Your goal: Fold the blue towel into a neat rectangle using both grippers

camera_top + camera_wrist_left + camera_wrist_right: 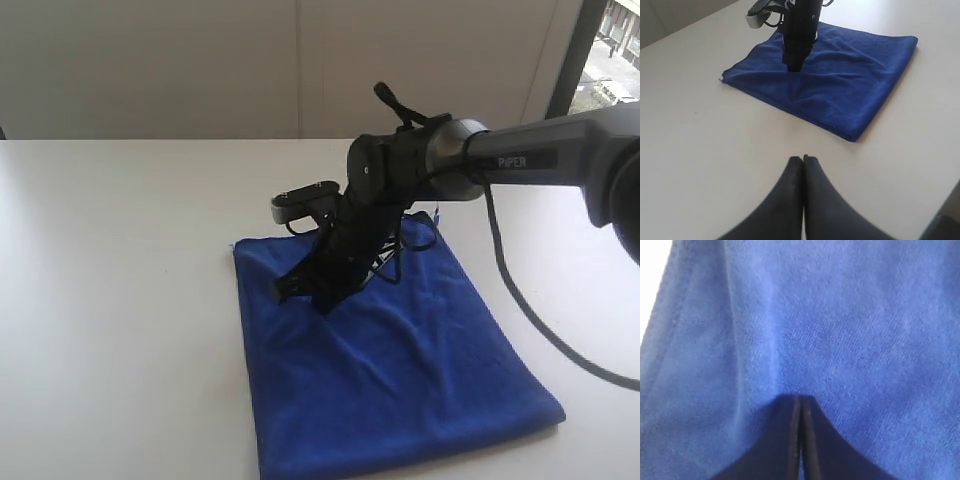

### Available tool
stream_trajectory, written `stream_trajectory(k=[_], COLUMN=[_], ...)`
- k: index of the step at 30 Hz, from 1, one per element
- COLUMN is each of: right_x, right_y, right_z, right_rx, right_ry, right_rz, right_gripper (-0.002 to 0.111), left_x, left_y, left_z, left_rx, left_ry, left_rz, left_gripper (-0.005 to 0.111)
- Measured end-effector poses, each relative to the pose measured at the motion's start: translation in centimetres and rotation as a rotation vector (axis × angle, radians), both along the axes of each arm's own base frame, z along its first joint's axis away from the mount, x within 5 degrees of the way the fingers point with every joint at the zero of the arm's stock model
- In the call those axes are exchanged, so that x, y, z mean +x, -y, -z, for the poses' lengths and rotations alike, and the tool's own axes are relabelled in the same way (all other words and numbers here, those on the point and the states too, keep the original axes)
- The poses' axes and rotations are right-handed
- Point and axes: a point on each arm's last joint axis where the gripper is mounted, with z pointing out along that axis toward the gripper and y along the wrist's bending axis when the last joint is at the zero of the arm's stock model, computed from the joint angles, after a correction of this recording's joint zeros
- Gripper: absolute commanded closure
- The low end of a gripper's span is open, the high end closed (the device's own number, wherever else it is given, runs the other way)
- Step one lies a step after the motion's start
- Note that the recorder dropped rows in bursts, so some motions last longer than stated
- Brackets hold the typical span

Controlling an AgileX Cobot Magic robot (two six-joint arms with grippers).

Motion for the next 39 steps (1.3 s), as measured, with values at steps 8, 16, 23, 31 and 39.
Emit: stream_trajectory(k=[8,16,23,31,39], right_x=[1.3,2.2,2.6,4.4,4.7], right_y=[1.2,2.4,3.7,10.5,13.3], right_z=[0.2,0.2,-4.9,-4.1,0.3], right_rx=[-0.007,-0.013,-0.063,-0.127,-0.193], right_ry=[0.045,0.092,0.293,0.276,0.131], right_rz=[0.227,0.287,0.197,0.342,0.386], right_gripper=[0.108,0.108,0.108,0.108,0.108], left_x=[0.0,0.0,0.0,0.0,0.0], left_y=[0.0,0.0,0.0,0.0,0.0], left_z=[0.0,0.0,0.0,0.0,0.0], left_rx=[0.000,0.000,0.001,0.001,0.001], left_ry=[0.000,0.000,0.001,0.001,0.001], left_rz=[0.000,0.000,0.001,0.001,0.001], left_gripper=[0.107,0.107,0.107,0.107,0.107])
